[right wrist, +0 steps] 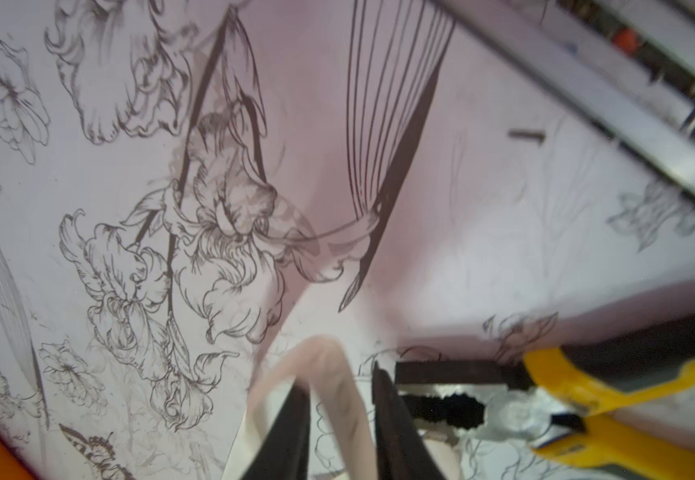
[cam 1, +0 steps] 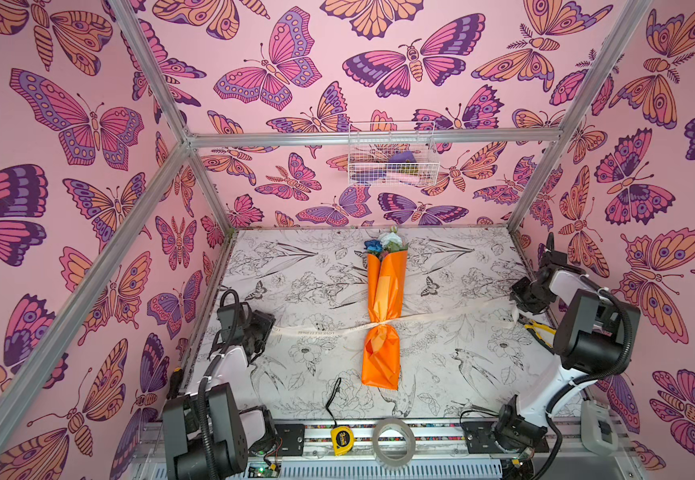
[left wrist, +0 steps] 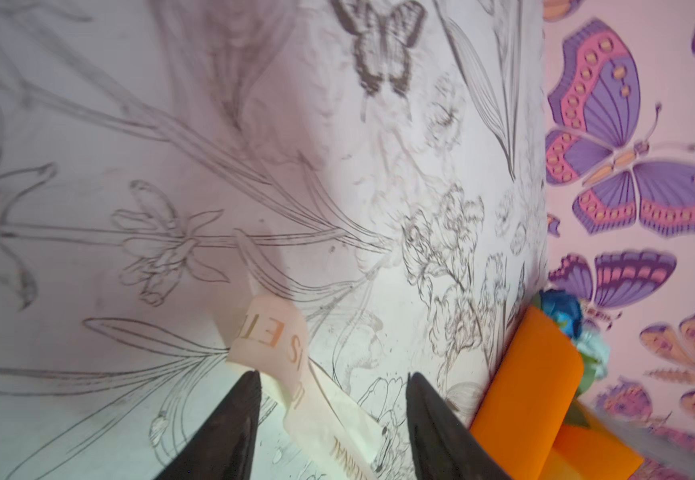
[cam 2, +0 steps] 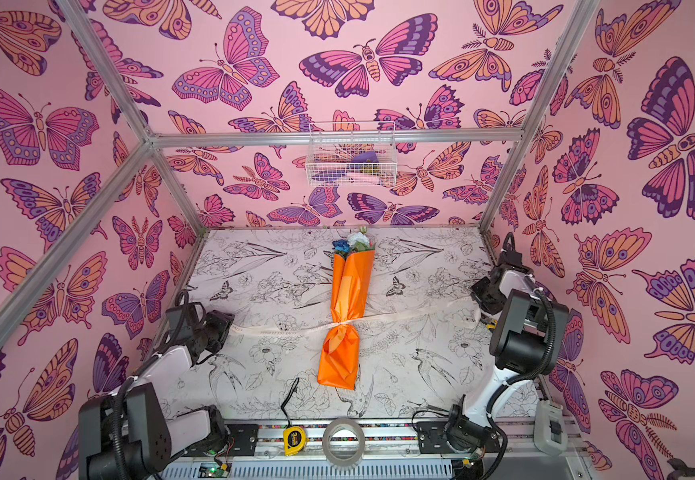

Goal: Tie the bouquet of fake flowers

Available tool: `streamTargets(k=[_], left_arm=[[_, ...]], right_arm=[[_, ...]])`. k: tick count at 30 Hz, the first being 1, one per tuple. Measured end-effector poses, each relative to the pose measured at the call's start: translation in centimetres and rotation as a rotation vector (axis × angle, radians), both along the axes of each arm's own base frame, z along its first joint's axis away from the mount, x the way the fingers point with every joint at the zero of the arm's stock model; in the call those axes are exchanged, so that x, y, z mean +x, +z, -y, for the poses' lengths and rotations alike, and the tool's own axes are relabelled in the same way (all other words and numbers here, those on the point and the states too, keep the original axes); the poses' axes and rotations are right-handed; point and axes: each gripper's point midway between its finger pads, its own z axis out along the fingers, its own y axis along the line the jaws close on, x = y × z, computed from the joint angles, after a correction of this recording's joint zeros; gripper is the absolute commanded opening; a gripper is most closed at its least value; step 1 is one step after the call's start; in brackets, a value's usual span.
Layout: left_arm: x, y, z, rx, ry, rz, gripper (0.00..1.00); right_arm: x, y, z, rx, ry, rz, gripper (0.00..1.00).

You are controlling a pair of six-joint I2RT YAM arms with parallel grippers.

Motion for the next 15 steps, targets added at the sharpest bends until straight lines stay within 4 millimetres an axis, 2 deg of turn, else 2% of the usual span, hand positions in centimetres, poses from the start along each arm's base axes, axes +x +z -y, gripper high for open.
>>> streamTargets(k=[2,4,7,10,12,15], left_arm=[[0.2,1.1,0.6,0.013,-0.03,0.03,0.91],[0.5,2.7,1.3,0.039,-0.069,0.065,0.99],[1.0,5.5,2.8,0.087,-0.139,0.123,0.99],[1.0,8.3,5.3,0.13,-0.242,0.191,0.99],[0.8,9.5,7.7,0.142,-0.337,0.228,0.99],[-0.2,10.0,12.0,0.129,-0.511,0.248,0.99]], right_arm=[[-0.5,0.2,-1.1,-0.002,0.015,0.009,0.56],[-0.9,1.2,-2.1,-0.017,0.034,0.032,0.6],[-1.6,4.0,-3.4,-0.058,0.065,0.091,0.62],[-2.2,7.3,-5.2,-0.113,0.113,0.17,0.62],[-2.8,9.1,-7.3,-0.142,0.169,0.213,0.62],[-4.5,10.3,-12.4,-0.154,0.312,0.254,0.62]])
